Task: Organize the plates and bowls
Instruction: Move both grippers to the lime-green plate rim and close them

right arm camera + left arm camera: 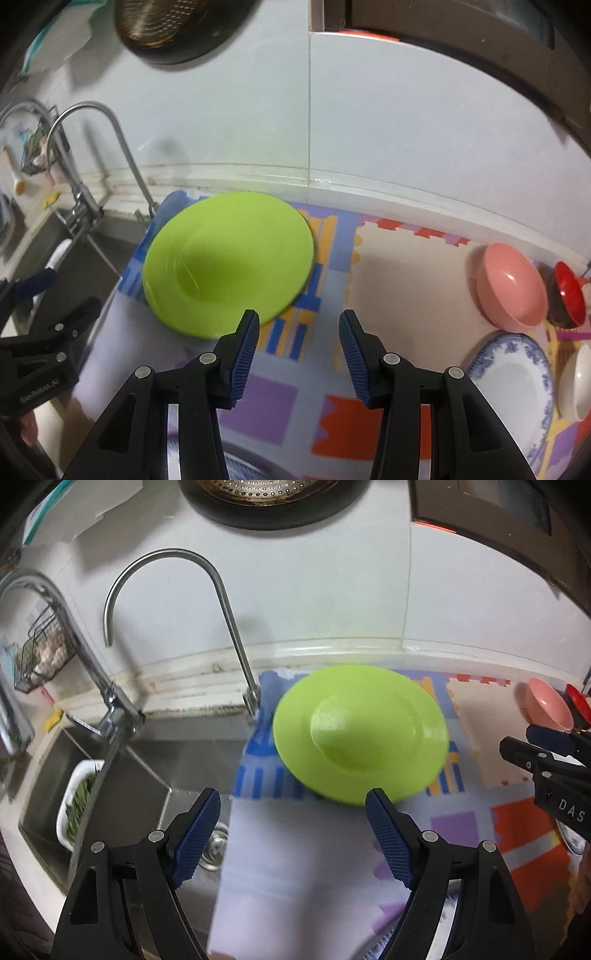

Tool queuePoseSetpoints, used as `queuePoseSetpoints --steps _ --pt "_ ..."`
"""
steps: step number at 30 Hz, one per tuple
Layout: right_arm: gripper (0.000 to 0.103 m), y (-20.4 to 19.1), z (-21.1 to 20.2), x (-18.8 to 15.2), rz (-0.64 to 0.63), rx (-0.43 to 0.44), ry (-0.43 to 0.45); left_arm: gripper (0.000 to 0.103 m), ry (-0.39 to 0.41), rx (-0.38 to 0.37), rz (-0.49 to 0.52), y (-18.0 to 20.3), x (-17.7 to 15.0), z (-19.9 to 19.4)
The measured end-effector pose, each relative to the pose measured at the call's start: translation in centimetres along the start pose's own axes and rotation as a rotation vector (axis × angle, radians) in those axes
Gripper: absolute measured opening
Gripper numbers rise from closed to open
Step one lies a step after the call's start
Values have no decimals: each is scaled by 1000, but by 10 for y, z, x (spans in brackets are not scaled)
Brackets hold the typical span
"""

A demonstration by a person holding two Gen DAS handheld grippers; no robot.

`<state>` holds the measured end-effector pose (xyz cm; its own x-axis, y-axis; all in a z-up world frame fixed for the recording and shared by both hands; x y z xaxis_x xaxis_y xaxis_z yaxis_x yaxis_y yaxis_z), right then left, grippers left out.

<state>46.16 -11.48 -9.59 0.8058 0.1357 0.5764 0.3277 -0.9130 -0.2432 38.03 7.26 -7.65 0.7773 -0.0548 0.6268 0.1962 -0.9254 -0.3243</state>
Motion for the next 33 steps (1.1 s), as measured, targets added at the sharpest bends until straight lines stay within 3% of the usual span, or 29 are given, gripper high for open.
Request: queuePoseSetpoints --steps 5,14,33 --pt "46 7 23 17 57 18 -15 81 18 19 -15 -4 16 20" --pt "46 20 68 41 74 12 -56 81 -44 -19 -36 2 34 67" --pt "46 53 131 46 128 57 -113 76 -90 6 -18 36 43 137"
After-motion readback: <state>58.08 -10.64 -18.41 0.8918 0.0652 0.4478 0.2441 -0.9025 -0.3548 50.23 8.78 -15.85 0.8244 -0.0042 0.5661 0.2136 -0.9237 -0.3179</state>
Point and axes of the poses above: each gripper's, at about its wrist camera, not at the fingertips, and z roughly the way its jaws point, y to its right, x to its top, the point moved 3 cm from there along z, roughly the way its jaws point, and after that the axes turned 15 degrees about x, right-handed, at the moved point
